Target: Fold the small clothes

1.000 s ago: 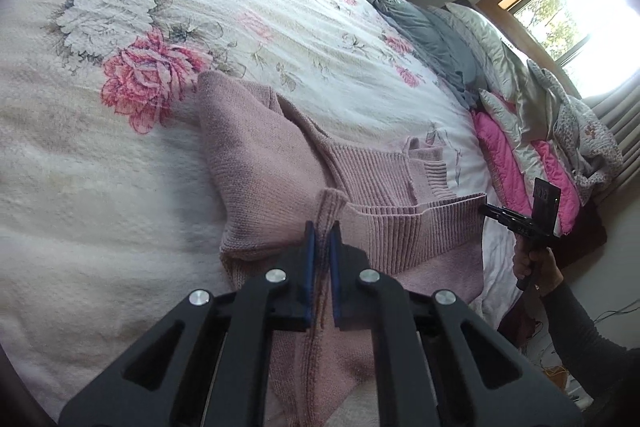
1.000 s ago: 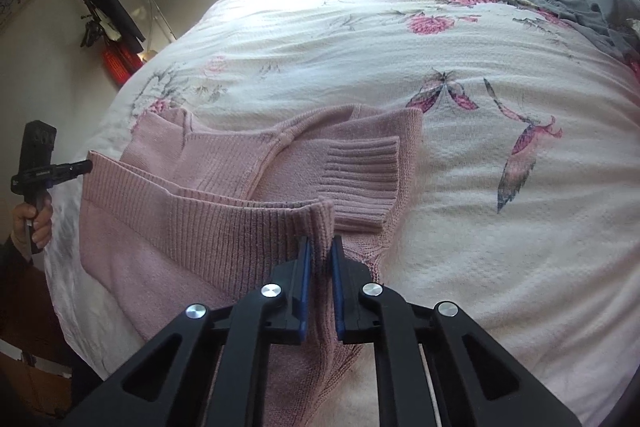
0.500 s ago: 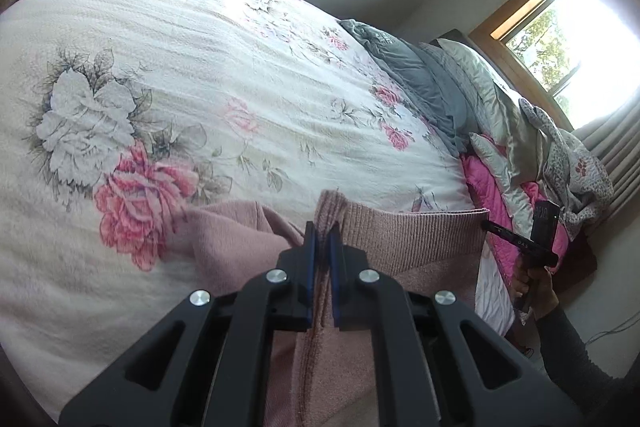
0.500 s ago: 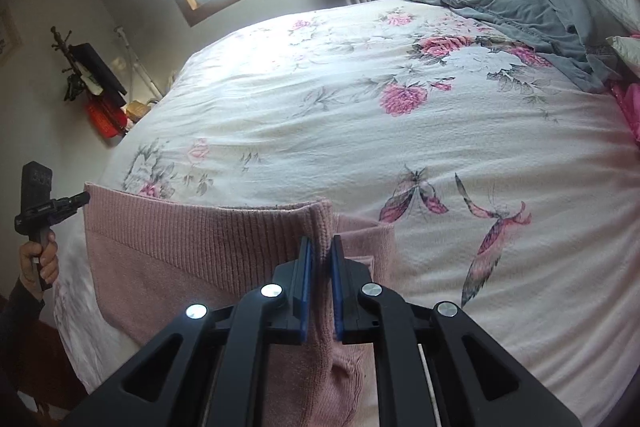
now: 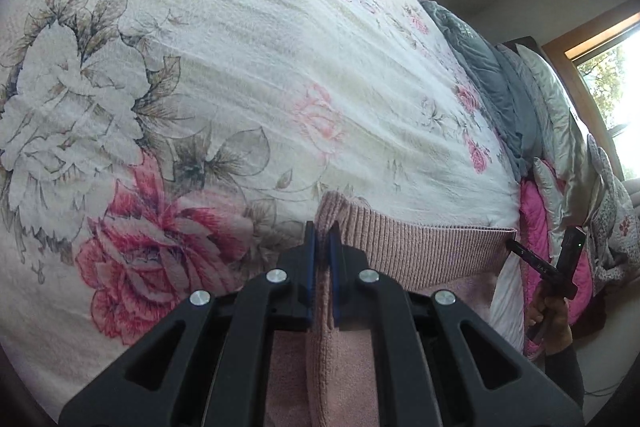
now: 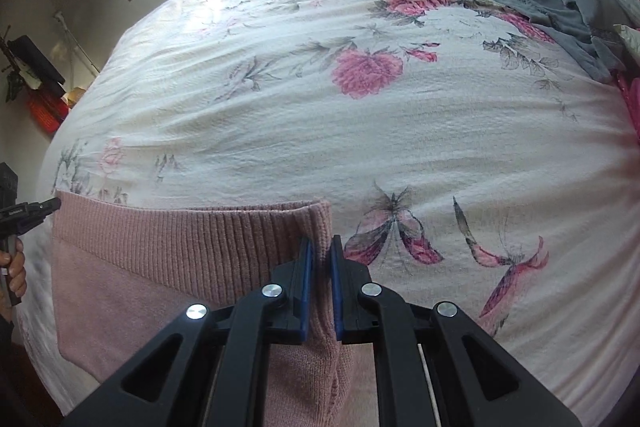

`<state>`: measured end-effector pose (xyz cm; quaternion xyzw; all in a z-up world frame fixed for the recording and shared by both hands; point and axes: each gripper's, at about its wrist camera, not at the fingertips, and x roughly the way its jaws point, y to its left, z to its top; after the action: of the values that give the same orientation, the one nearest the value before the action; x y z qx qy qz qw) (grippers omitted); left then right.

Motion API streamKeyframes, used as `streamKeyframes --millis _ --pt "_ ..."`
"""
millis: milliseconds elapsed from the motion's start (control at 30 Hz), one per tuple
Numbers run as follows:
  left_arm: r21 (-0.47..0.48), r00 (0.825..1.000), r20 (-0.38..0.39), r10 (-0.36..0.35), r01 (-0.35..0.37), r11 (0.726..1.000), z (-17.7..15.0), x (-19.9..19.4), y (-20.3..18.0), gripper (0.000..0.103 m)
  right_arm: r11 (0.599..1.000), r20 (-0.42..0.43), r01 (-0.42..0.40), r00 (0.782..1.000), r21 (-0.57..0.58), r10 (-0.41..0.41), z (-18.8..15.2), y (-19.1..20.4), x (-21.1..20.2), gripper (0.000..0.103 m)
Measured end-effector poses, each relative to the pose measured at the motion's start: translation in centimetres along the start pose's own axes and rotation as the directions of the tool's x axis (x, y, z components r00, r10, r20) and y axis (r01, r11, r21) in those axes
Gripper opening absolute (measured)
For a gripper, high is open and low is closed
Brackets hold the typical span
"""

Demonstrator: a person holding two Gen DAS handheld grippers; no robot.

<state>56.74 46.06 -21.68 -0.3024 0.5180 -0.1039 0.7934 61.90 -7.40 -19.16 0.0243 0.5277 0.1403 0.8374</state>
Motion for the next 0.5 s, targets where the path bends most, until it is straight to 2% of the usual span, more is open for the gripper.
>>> streamKeyframes --millis 233,300,333,367,400,467,500 --pt "-0.050 0.999 -0.036 0.022 -0.023 0.998 0.4 3.0 2.4 0.004 0.999 -0.035 0.045 0.998 0.027 -0.044 0.1 -0.9 3.2 0.008" --pt "-0.073 0.999 -0.040 0.028 -0.031 0.997 0.1 3.4 3.3 0.006 0.998 -0.048 0.051 0.998 0.033 -0.049 -0.2 -1.1 4.2 0.009" --pt "-0.095 0.999 -0.038 0.024 -0.028 0.995 0.0 3.4 3.8 0.010 0.998 -0.054 0.054 0.997 0.032 -0.052 -0.4 -1.1 4.8 0.011" --pt "-0.113 0.999 -0.029 0.022 -0.025 0.993 -0.1 3.1 4.0 0.014 0.998 -0.055 0.060 0.997 0.029 -0.058 -0.5 -1.2 5.2 0.018" --pt "-0.128 1.000 -0.009 0.024 -0.025 0.992 -0.2 2.5 4.2 0.014 0.997 -0.042 0.066 0.997 0.028 -0.065 -0.7 -1.2 5.2 0.021" --pt "-0.109 0.997 0.056 0.045 -0.039 0.993 -0.6 0.4 3.4 0.018 0.998 0.002 0.036 0.999 0.052 -0.036 -1.0 -1.7 4.1 0.024" --pt "-0.085 0.996 0.088 0.029 -0.021 0.996 -1.0 -0.8 2.7 0.018 0.997 0.032 0.010 0.999 0.070 -0.013 -1.3 -2.0 3.1 0.024"
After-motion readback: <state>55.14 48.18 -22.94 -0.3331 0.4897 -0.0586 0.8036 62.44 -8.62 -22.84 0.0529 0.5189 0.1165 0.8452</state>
